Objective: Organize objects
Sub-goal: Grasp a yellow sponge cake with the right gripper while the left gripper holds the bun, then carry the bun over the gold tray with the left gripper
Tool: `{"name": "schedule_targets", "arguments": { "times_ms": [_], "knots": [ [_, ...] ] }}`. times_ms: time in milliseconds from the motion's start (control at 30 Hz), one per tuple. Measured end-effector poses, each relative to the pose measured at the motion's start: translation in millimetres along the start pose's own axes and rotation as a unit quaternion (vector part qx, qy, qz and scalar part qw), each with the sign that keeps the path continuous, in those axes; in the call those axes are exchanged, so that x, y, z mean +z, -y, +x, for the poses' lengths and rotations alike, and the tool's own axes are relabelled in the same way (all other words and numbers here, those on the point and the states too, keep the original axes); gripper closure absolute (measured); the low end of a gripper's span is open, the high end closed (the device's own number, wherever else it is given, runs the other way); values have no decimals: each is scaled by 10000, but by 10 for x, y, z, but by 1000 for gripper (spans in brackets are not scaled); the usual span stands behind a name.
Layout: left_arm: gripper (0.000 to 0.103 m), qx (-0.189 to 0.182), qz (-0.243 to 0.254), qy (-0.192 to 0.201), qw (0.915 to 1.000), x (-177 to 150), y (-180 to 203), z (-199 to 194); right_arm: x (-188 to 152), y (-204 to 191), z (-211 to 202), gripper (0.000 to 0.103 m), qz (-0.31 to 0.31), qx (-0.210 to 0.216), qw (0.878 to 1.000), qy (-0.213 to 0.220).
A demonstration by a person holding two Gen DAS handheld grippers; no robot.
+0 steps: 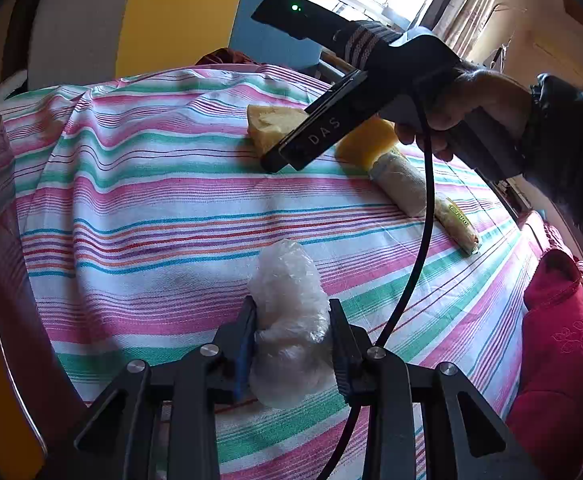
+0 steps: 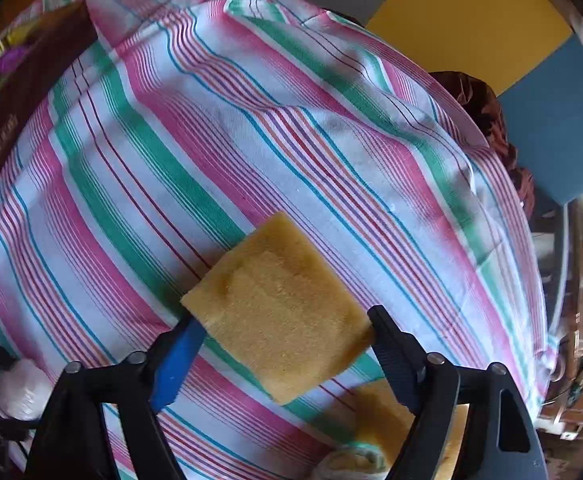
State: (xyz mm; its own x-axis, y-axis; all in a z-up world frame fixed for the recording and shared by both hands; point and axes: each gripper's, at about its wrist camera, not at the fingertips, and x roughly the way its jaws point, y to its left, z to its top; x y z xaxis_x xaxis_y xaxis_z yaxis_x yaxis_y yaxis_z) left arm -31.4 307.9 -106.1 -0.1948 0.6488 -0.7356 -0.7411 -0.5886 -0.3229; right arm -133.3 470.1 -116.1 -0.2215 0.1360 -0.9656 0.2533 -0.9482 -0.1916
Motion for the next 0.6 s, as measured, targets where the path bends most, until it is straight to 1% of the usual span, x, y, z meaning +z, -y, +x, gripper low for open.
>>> {"name": "schedule_targets", "arguments": {
  "times_ms": [33, 100, 133, 233, 300, 400, 467, 533, 567, 600],
  "knots": [
    [68, 1, -1, 20, 10000, 4, 0, 2, -32, 26, -15, 35, 160, 100, 9998, 39],
    [68, -9, -13, 68, 10000, -10, 4, 2, -125, 52, -32, 43, 413, 150, 9990, 60],
    [68, -12, -16, 78, 10000, -9, -2, -3, -178, 62, -50, 44, 553, 142, 9983, 59],
    [68, -10, -4, 100, 9999, -7, 13, -4, -397, 7, -157, 44, 1019, 176, 9946, 40],
    [68, -11, 11, 119, 9999, -16, 13, -8, -580, -76, -262, 44, 1311, 378, 9906, 133],
    [68, -3, 2, 92, 10000, -3, 18, -5, -865, -198, -363, 44, 1712, 460, 9840, 196],
    [68, 25, -5, 43, 10000, 16, 23, -14, -1076, -284, -367, 44, 1981, 467, 9789, 179],
    [68, 144, 15, 19, 9999, 25, 50, -39, -1255, -381, -295, 44, 2191, 480, 9745, 66],
    [69, 240, 67, 24, 9997, 16, 71, -52, -1356, -412, -326, 44, 2387, 411, 9697, 299],
    [69, 345, 126, 25, 9993, 4, 93, -74, -1425, -425, -340, 44, 2541, 459, 9654, 376]
  ]
}}
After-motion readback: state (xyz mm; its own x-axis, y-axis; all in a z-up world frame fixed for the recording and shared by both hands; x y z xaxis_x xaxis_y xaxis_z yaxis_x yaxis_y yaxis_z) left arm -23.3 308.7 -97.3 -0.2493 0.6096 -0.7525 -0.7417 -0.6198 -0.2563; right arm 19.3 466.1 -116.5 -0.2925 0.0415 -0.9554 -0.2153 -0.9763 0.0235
